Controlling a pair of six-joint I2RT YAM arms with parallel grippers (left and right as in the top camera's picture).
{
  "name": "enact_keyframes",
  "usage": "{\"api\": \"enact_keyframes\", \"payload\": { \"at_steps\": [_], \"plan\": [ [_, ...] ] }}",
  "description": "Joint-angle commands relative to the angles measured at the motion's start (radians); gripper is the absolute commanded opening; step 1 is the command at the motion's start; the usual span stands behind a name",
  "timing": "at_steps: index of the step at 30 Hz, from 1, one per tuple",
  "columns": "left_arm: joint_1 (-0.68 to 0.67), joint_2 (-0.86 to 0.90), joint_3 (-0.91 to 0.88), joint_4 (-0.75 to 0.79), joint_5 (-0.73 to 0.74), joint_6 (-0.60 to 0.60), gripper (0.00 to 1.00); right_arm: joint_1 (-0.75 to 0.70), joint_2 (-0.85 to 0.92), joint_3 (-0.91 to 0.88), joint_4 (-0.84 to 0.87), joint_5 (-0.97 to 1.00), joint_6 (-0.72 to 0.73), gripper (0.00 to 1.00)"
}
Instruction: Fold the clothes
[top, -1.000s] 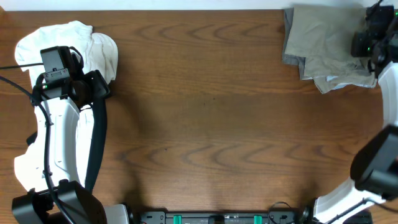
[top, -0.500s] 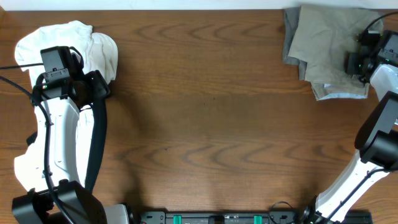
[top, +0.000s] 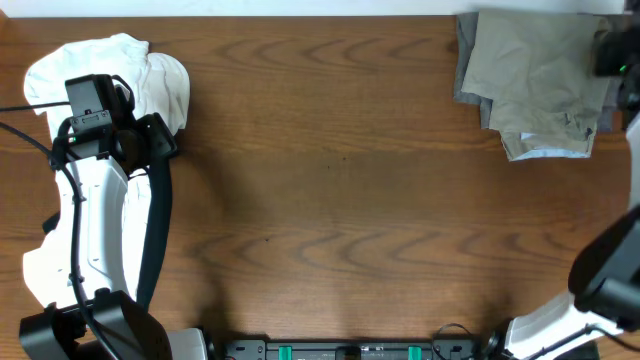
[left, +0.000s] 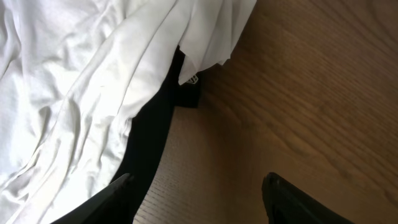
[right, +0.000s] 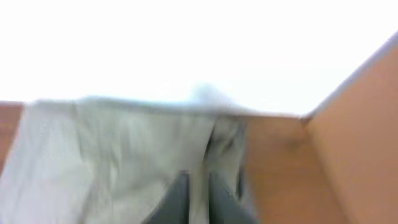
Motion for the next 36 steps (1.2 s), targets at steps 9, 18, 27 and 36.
{"api": "enact_keyframes", "payload": {
  "at_steps": [9,18,27,36],
  "plan": [
    [-0.002,0.006,-0.008,-0.001,-0.005,-0.013,0.66,0.037,0.278,-0.002,0.337,-0.028,0.018,0.95],
    [-0.002,0.007,-0.008,-0.001,-0.005,-0.013,0.66,0.08,0.594,-0.002,0.599,-0.028,0.198,0.99],
    [-0.002,0.011,-0.008,-0.002,-0.005,-0.013,0.66,0.089,0.7,-0.002,0.625,-0.035,0.254,0.99],
    [-0.002,0.011,-0.008,-0.002,-0.005,-0.013,0.66,0.092,0.496,-0.002,0.675,-0.051,0.254,0.99]
  ]
}}
